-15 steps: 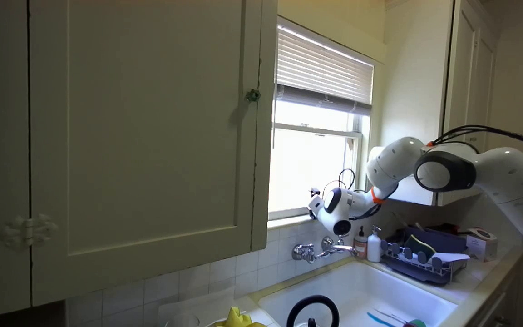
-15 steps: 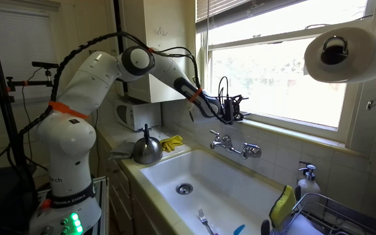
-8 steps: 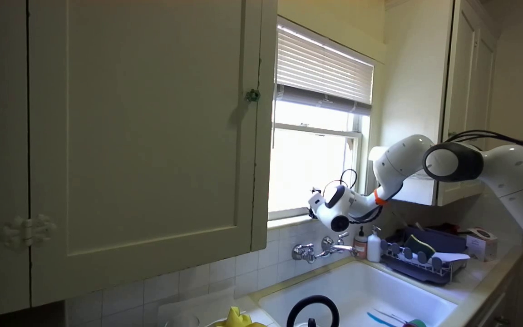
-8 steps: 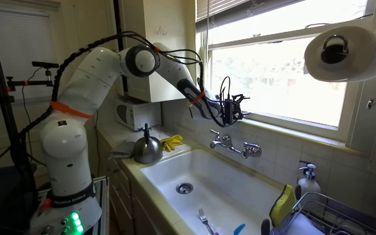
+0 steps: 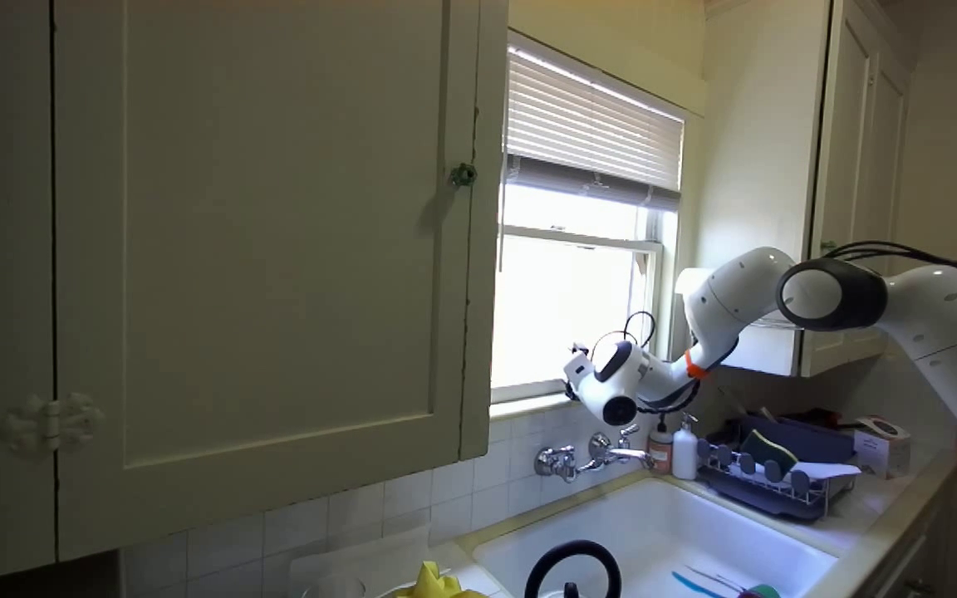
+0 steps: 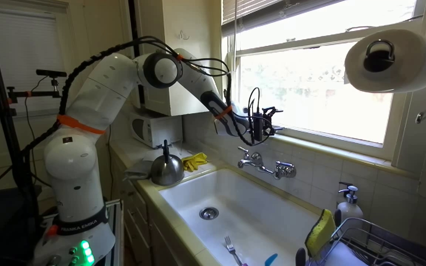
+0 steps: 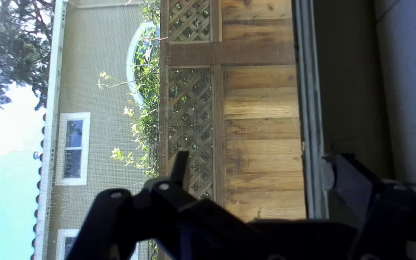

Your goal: Clip the knob on the curtain railing

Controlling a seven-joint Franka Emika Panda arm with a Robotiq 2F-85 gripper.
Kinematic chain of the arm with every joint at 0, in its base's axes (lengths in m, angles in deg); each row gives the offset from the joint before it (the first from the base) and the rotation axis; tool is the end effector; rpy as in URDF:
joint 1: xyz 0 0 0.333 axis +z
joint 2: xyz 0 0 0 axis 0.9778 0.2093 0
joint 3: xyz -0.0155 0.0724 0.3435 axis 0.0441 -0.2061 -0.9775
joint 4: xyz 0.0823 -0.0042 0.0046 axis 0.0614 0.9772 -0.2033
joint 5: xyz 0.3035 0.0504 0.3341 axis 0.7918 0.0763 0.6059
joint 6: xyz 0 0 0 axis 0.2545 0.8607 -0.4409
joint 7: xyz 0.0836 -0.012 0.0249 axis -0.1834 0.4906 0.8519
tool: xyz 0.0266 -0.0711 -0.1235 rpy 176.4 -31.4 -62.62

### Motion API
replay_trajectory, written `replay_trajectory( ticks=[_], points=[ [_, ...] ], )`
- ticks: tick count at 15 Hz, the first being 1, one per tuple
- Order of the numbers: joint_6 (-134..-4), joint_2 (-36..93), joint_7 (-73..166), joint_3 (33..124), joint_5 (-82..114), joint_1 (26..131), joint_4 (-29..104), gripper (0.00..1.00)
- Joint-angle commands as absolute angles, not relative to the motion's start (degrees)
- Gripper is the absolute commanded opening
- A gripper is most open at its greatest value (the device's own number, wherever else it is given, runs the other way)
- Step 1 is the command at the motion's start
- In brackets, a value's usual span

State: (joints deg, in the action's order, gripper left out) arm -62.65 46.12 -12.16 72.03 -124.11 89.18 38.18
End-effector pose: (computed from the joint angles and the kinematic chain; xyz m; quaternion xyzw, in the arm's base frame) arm 0.8111 0.1581 0.3149 0.5429 0.3880 0.4728 0.5755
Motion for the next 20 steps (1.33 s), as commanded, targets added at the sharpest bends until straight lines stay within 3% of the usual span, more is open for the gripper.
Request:
replay_trajectory(
  ticks=[1, 10, 20],
  points=[
    [-60.76, 37.21, -6.12, 69.96, -120.62, 86.57, 44.13, 1.0],
    [-62.3, 19.57, -1.47, 67.74, -115.71, 84.7, 57.18, 1.0],
    [-77.81, 9.96, -0.4, 68.29, -119.89, 84.36, 72.54, 1.0]
  ],
)
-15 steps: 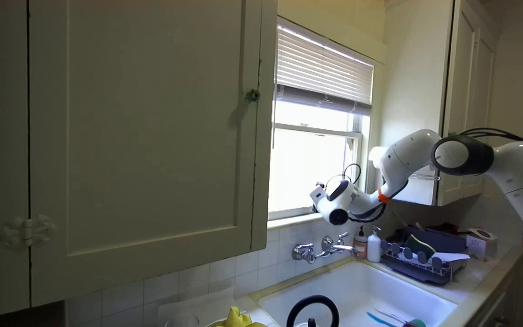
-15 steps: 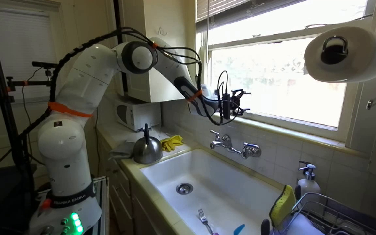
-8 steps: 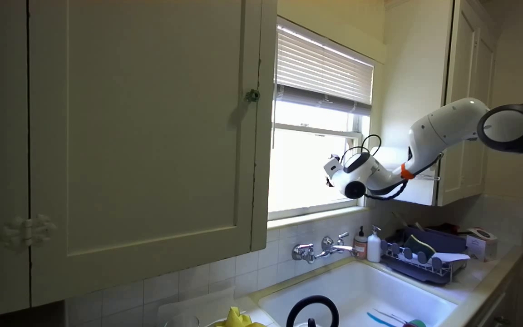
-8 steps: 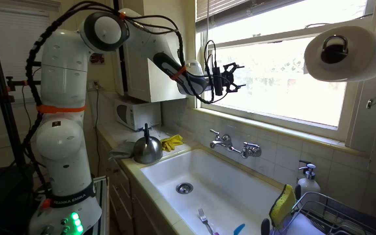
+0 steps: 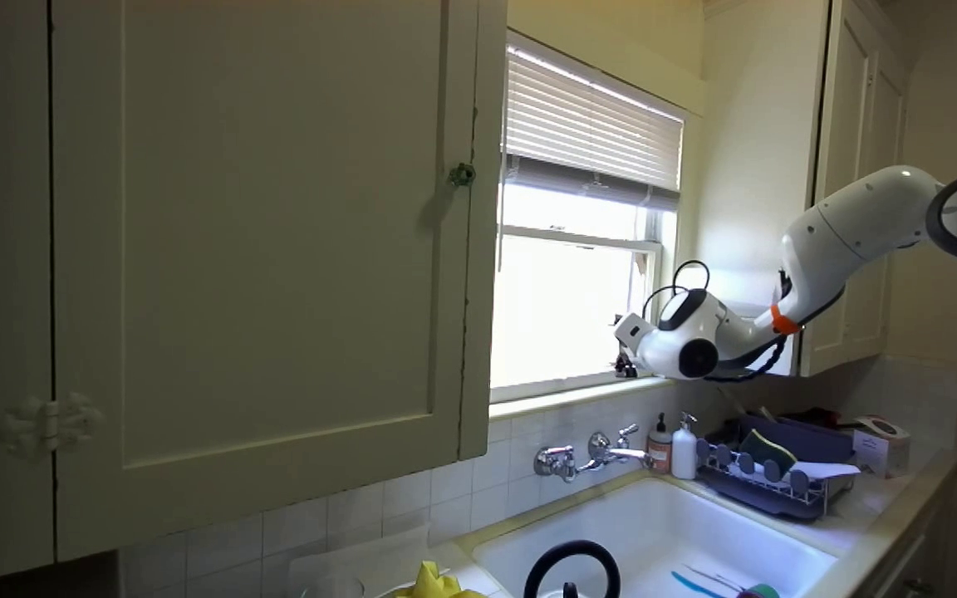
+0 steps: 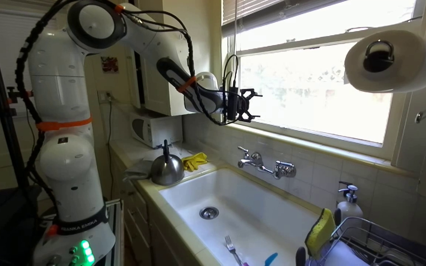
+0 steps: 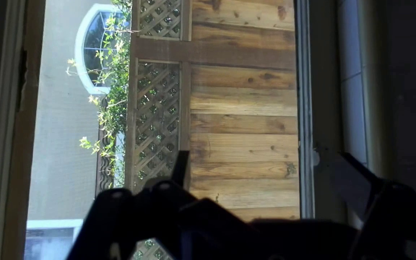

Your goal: Clip the knob on the curtain railing

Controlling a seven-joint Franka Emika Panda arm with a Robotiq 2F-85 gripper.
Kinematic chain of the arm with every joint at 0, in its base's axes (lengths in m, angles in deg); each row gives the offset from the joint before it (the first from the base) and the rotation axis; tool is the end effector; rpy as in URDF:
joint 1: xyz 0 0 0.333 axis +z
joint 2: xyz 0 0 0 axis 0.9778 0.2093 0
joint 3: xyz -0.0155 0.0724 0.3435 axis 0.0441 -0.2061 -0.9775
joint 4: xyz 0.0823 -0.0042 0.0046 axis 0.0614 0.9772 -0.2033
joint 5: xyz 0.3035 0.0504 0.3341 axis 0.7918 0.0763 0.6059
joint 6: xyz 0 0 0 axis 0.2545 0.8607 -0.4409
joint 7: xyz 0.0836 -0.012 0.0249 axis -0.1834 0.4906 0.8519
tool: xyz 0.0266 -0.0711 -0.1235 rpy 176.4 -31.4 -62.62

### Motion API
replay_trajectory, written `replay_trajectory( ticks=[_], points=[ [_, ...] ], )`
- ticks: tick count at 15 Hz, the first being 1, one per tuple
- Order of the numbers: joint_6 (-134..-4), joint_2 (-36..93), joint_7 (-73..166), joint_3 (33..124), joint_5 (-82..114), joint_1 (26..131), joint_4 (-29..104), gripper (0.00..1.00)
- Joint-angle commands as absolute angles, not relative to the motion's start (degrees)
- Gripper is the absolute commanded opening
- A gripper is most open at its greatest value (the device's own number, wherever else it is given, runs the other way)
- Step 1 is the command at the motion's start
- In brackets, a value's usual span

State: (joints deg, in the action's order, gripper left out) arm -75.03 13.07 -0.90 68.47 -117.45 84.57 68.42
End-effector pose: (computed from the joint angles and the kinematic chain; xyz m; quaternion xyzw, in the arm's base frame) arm 0.6388 0.1291 0.4181 0.5596 0.4669 0.4134 0.5458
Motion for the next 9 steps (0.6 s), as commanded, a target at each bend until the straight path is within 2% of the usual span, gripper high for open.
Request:
replay_trajectory(
  ticks=[1, 9],
  points=[
    [-78.41, 9.7, -0.32, 68.26, -120.78, 84.49, 73.03, 1.0],
    [-77.19, 11.56, -0.64, 68.2, -120.89, 84.77, 71.25, 1.0]
  ],
)
